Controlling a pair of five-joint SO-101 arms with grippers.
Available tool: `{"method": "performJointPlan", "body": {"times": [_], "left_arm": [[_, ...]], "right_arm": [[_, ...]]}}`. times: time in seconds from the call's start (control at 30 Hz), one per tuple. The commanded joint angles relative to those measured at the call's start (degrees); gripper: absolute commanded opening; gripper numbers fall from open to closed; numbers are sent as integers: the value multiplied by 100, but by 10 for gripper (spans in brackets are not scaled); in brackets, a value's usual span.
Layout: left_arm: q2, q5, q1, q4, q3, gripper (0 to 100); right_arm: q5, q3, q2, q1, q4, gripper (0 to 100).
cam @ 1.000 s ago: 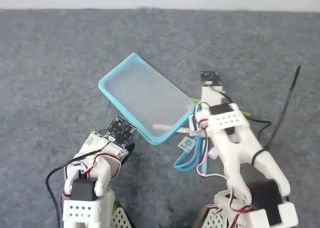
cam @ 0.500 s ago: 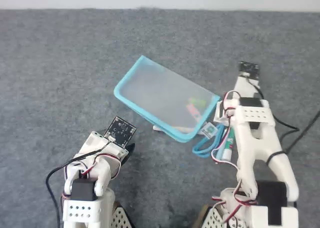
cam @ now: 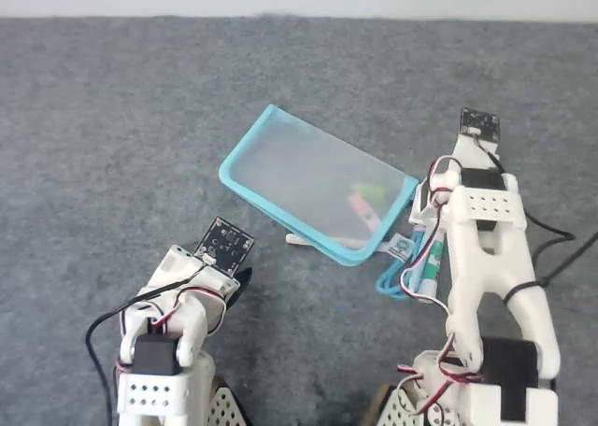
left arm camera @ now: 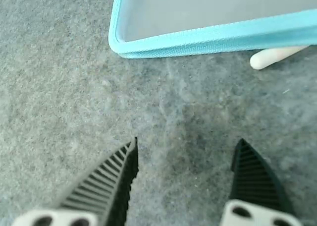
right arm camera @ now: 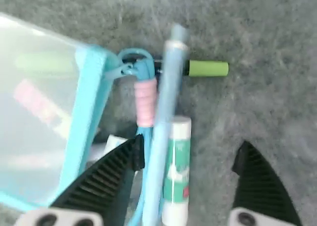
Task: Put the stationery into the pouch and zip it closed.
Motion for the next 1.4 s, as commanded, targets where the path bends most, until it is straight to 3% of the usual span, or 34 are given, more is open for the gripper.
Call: {"method": "performJointPlan", "body": {"times": [0.0, 0.3, 0.57, 1.03, 1.37], "left_arm": [[-167, -44, 26, 26, -57, 291], [-167, -44, 26, 26, -57, 291], [-167, -44, 26, 26, -57, 291], [-167, -44, 26, 26, -57, 291], [-167, -44, 26, 26, -57, 291]], "right_arm": [[-26, -448, -488, -338, 251, 281], [-35, -580, 312, -1305, -453, 221], [-44, -818, 1095, -1218, -541, 220], [-53, -782, 1182, -620, -848, 221], [-79, -536, -242, -505, -418, 221]]}}
